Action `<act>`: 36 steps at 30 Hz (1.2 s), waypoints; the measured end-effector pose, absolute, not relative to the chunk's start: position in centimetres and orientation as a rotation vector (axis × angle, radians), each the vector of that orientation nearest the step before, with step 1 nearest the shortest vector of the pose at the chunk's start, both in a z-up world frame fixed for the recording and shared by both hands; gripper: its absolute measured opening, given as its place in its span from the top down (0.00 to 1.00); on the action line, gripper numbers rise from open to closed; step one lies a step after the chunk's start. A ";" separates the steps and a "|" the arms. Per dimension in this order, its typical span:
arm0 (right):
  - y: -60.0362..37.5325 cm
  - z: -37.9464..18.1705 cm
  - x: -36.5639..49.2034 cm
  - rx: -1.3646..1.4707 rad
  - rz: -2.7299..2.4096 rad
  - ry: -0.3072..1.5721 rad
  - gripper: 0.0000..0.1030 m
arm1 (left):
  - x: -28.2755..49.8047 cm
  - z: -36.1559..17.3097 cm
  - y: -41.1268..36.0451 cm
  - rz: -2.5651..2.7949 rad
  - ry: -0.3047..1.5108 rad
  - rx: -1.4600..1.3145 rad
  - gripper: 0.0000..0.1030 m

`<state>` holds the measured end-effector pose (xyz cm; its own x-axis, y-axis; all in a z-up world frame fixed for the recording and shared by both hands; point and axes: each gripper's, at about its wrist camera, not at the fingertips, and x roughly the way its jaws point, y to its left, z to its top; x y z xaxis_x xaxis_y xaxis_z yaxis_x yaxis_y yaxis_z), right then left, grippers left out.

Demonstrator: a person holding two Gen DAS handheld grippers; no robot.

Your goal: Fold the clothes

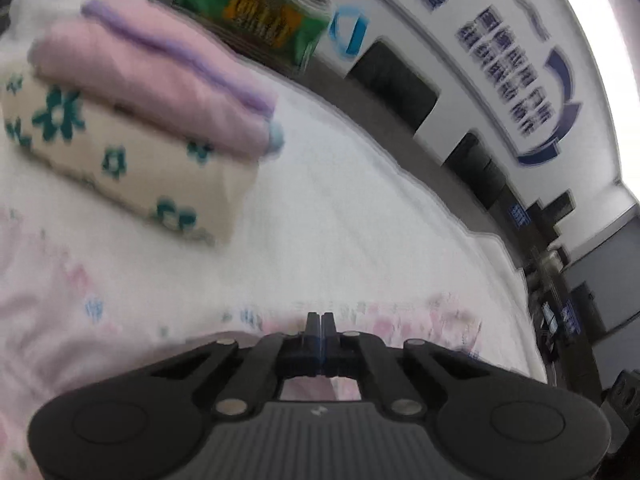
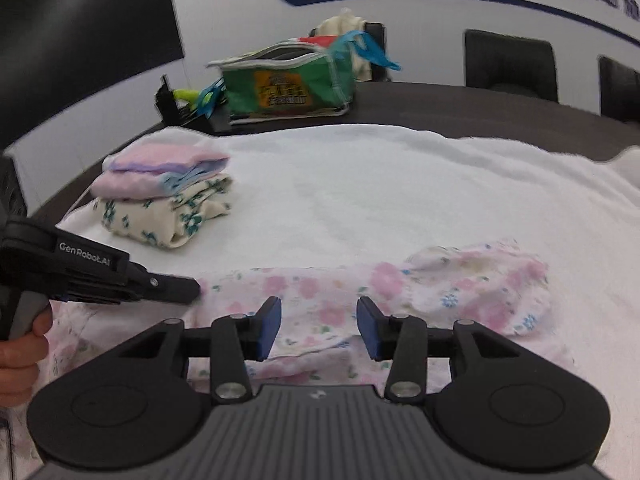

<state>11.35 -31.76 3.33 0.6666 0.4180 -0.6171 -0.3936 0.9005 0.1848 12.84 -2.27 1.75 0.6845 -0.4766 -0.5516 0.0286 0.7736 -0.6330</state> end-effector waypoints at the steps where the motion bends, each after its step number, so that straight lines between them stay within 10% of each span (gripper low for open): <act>1: -32.2 3.1 11.4 0.054 0.455 0.704 0.59 | 12.8 1.9 -1.9 -0.317 0.729 -0.645 1.00; 5: -32.1 2.7 11.1 0.060 0.483 0.690 0.59 | 12.5 2.6 -1.6 -0.304 0.841 -0.639 0.97; 11: -31.5 2.8 10.7 0.053 0.521 0.671 0.58 | 9.7 4.5 -3.2 -0.279 0.916 -0.571 0.45; 15: -31.4 2.2 10.8 0.057 0.521 0.684 0.58 | 10.3 3.6 -4.4 -0.217 0.939 -0.571 0.55; 18: -31.5 1.9 10.7 0.064 0.523 0.677 0.58 | 11.0 2.4 -4.1 -0.204 0.937 -0.624 1.00; 36: -32.5 1.1 10.1 0.138 0.557 0.574 0.53 | 11.4 2.5 -2.2 -0.367 0.499 -0.569 1.00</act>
